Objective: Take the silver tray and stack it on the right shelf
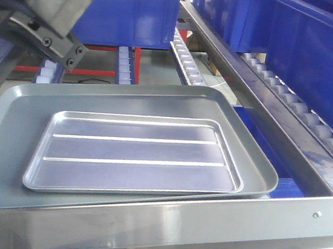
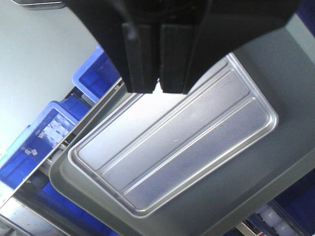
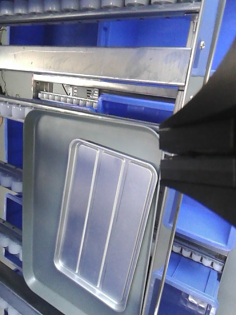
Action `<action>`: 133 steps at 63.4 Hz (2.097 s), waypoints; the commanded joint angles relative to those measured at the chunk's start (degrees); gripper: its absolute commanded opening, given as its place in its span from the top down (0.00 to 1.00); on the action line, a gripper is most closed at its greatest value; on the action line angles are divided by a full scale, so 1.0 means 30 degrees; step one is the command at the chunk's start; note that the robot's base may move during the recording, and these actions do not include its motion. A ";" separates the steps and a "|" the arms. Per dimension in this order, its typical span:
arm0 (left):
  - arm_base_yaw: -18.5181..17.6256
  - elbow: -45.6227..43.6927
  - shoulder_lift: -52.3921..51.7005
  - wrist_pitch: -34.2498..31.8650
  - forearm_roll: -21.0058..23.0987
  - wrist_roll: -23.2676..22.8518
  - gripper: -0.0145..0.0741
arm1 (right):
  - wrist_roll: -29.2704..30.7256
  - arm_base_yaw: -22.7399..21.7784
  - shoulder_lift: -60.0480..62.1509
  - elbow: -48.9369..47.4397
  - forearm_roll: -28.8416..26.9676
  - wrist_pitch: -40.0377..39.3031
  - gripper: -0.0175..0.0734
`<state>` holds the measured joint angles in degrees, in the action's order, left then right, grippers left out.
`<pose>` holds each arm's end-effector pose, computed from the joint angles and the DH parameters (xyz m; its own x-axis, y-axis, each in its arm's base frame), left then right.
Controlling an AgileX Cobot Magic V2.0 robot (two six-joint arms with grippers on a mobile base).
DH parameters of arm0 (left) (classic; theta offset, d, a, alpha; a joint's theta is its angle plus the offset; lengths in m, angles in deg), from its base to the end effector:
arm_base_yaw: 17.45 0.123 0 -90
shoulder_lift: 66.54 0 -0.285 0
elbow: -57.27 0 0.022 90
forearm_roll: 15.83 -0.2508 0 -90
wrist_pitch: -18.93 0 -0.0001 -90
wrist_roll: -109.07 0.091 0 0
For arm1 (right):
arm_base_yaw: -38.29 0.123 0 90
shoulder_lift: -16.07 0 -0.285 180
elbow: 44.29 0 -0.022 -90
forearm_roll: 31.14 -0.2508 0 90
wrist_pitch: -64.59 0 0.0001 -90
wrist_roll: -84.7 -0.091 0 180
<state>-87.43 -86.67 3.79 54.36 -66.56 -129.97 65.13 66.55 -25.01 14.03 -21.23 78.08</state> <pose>0.1112 -0.1857 0.2887 -0.3928 0.4404 -0.8073 0.6467 0.7564 0.0980 0.1075 0.0536 0.2558 -0.4107 -0.0252 -0.9114 -0.3753 0.9157 0.1438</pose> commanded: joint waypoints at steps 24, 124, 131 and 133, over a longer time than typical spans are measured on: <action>0.0059 -0.0472 -0.0485 -0.2158 0.6079 0.6235 0.95 | 0.0147 -0.0083 0.0069 -0.0561 0.0278 -0.1631 0.75; 1.4057 1.4772 -2.0048 -1.5178 1.4925 1.8437 0.95 | 0.0147 -0.0083 0.0069 -0.0561 0.0278 -0.1571 0.75; 1.4128 1.4772 -2.0605 -1.4281 1.4925 1.8437 0.95 | 0.0147 -0.0083 0.0069 -0.0561 0.0278 -0.1571 0.75; 1.4178 1.4772 -2.0928 -1.3883 1.4925 1.8437 0.95 | 0.0147 -0.0083 0.0069 -0.0561 0.0278 -0.1571 0.75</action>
<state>-45.23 -43.75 -58.05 15.10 -22.24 -74.52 65.13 66.55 -25.01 14.03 -21.14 78.03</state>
